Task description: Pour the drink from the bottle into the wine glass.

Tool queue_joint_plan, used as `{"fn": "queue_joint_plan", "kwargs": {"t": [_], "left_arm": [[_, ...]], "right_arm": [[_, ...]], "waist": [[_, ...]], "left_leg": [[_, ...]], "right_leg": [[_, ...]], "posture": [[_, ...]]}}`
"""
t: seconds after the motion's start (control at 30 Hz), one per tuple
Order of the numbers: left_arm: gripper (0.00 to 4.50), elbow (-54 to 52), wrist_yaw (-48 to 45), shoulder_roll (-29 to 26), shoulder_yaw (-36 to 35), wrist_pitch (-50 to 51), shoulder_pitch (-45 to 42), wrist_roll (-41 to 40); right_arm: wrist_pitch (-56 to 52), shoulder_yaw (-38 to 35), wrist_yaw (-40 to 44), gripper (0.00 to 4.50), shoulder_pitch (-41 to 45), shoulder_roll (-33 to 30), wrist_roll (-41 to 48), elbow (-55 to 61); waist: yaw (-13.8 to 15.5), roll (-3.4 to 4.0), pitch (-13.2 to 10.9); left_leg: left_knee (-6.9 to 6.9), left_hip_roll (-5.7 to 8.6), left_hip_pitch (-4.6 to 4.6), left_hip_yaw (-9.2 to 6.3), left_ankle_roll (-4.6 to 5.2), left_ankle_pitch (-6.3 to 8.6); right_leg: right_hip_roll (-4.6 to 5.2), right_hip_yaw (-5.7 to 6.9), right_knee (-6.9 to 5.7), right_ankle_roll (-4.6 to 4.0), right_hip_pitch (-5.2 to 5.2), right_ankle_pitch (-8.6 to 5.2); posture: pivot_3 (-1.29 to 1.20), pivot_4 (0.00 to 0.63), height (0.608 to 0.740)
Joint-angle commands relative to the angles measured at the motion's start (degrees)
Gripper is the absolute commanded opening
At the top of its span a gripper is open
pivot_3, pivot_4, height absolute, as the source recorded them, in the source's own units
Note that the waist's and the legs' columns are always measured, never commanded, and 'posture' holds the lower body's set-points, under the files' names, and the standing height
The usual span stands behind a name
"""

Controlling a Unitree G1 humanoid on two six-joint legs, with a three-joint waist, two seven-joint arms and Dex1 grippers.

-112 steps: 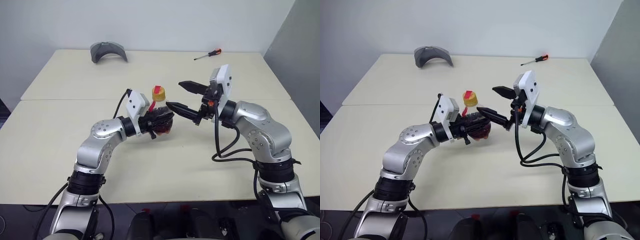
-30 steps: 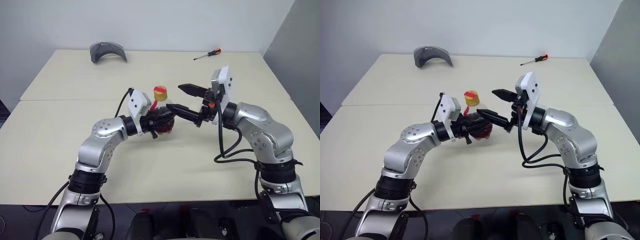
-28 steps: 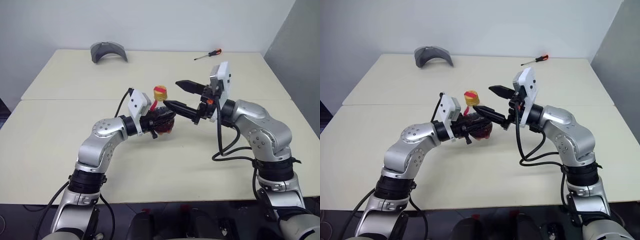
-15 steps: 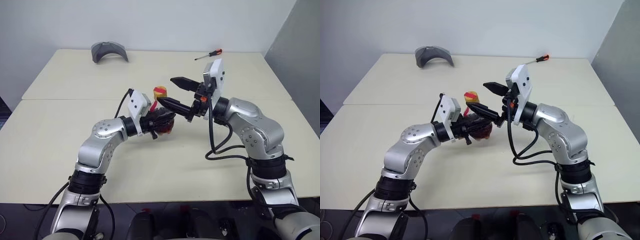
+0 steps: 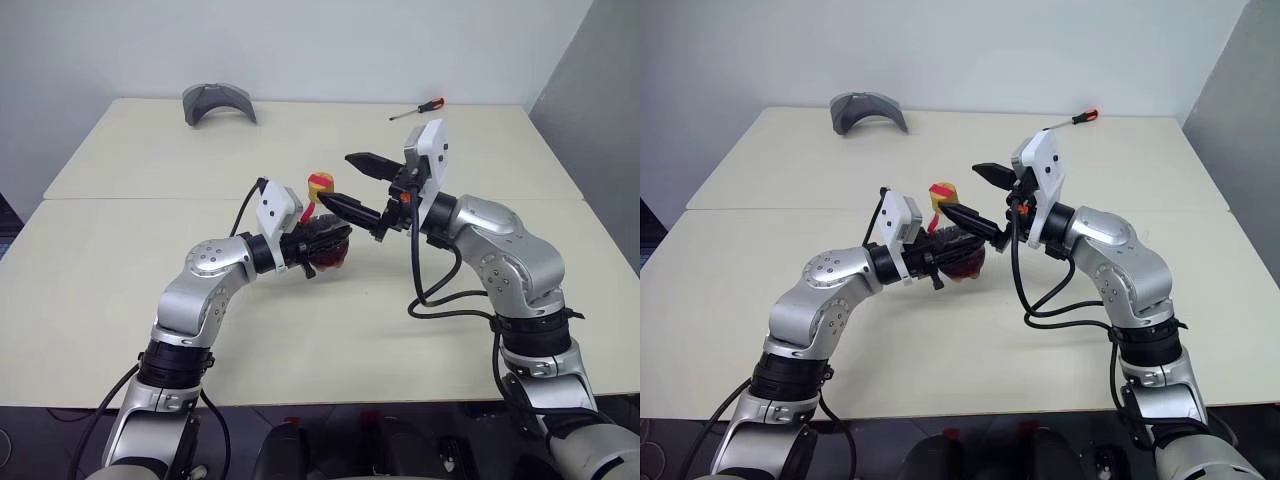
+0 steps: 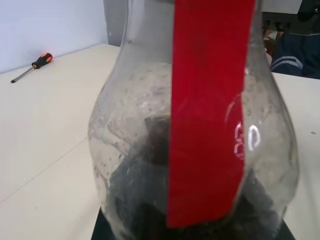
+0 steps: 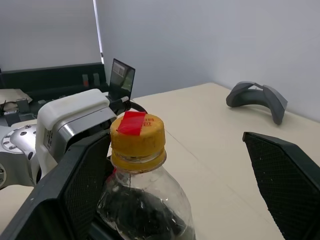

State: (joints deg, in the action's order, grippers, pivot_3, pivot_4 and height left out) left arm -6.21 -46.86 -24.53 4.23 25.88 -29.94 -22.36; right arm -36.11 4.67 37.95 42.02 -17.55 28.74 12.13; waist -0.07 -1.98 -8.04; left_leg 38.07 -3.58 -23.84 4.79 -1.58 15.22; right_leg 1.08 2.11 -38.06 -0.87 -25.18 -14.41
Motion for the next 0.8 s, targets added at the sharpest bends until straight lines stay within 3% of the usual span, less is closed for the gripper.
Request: {"fn": "queue_joint_plan", "kwargs": {"t": [0.03,0.57,0.8], "left_arm": [[1.01,-2.3,-0.1,0.2,-0.7,-1.0,-1.1,-0.8],[1.01,-1.9,-0.5,0.2,-0.6,-1.2,-1.4,-0.7],[1.01,-1.6,-0.6,0.1,-0.6,-1.3,-1.6,-0.6]], "right_arm": [[0.7,-1.7,0.2,4.50,0.8,-1.4,0.1,1.4],[-1.2,-3.1,3.0,4.50,-2.3,-5.0,3.6,3.5],[-2.8,-2.7,1.9,4.50,0.0,-1.9,6.6,3.8]], "waist": [[0.0,0.00,0.0],[0.0,0.00,0.0],[0.0,0.00,0.0]], "left_leg": [[0.00,0.00,0.00,0.00,0.00,0.00],[0.00,0.00,0.00,0.00,0.00,0.00],[0.00,0.00,0.00,0.00,0.00,0.00]], "right_leg": [[0.00,0.00,0.00,0.00,0.00,0.00],[0.00,-0.01,0.00,0.00,0.01,0.00],[0.00,-0.02,0.00,0.00,0.00,0.00]], "posture": [[0.00,0.150,0.740],[0.00,0.150,0.740],[0.00,0.150,0.740]]}}
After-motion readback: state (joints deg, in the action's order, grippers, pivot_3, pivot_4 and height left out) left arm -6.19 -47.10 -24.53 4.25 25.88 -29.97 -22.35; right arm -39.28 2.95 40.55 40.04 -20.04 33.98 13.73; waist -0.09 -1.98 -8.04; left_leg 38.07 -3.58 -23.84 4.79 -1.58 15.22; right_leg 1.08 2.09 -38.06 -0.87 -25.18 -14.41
